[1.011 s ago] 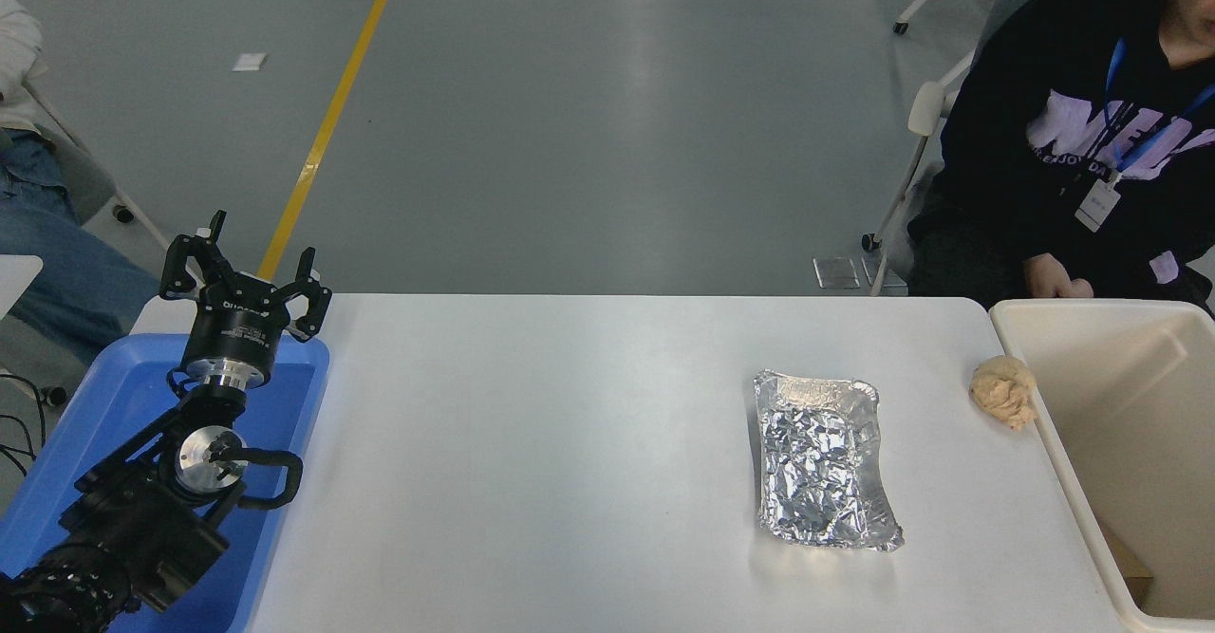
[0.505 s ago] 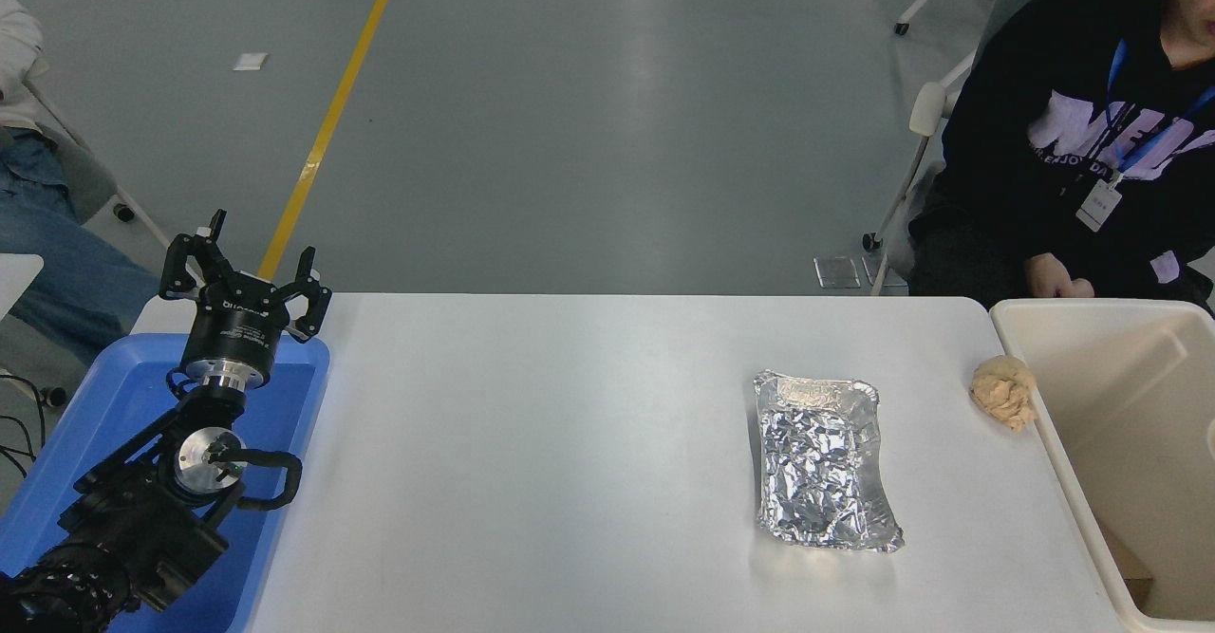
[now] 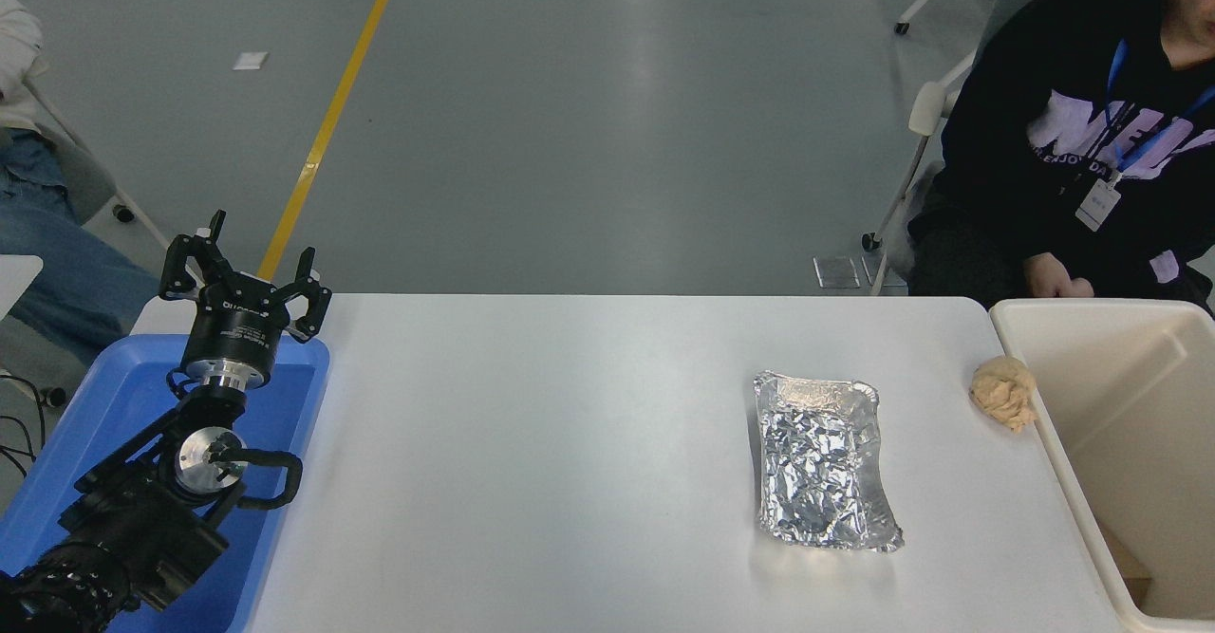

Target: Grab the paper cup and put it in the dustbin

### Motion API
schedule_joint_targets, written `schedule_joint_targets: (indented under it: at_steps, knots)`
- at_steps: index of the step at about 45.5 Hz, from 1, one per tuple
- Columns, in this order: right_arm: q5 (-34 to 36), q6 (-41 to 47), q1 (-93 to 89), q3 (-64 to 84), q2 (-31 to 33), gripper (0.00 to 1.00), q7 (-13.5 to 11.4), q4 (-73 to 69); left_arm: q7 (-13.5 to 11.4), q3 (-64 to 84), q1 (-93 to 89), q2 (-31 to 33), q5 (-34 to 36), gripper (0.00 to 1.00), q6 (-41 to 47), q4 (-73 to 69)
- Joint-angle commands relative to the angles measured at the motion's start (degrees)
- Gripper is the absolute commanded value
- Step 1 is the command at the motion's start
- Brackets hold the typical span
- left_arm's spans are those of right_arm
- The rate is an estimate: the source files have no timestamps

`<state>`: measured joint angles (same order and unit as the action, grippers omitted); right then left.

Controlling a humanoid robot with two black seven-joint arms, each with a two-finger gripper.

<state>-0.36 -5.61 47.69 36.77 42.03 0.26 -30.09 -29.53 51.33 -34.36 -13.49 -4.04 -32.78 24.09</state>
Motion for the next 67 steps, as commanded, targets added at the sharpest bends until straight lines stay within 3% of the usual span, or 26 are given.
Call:
schedule_joint_targets:
  at_steps: [1, 12, 21, 30, 43, 52, 67]
  knots:
    - [-0.7, 0.6, 12.8, 6.1, 7.2, 1.0, 0.0, -17.3, 0.0, 0.0, 0.0, 0.0, 0.0, 0.99, 0.0, 0.0]
    - [-0.5, 6.2, 37.5, 27.1, 6.8, 1.0, 0.1, -36.3, 0.0, 0.0, 0.0, 0.0, 0.0, 0.99, 0.0, 0.0]
    - [-0.5, 26.6, 53.7, 33.1, 4.8, 1.0, 0.0, -39.4, 0.1, 0.0, 0.0, 0.0, 0.1, 0.99, 0.0, 0.0]
    - [-1.1, 49.9, 65.8, 36.0, -3.2, 1.0, 0.0, -39.4, 0.1, -0.1, 0.0, 0.0, 0.0, 0.99, 0.0, 0.0]
    - [-1.2, 50.6, 78.3, 41.5, -18.8, 1.0, -0.1, -40.6, 0.0, 0.0, 0.0, 0.0, 0.0, 0.99, 0.0, 0.0]
    - [-1.7, 50.6, 80.2, 41.3, -25.8, 1.0, 0.0, -42.9, 0.1, 0.0, 0.0, 0.0, 0.0, 0.99, 0.0, 0.0]
    - [-1.0, 50.6, 82.8, 41.0, -25.9, 1.0, 0.0, -43.7, 0.0, 0.0, 0.0, 0.0, 0.0, 0.99, 0.0, 0.0]
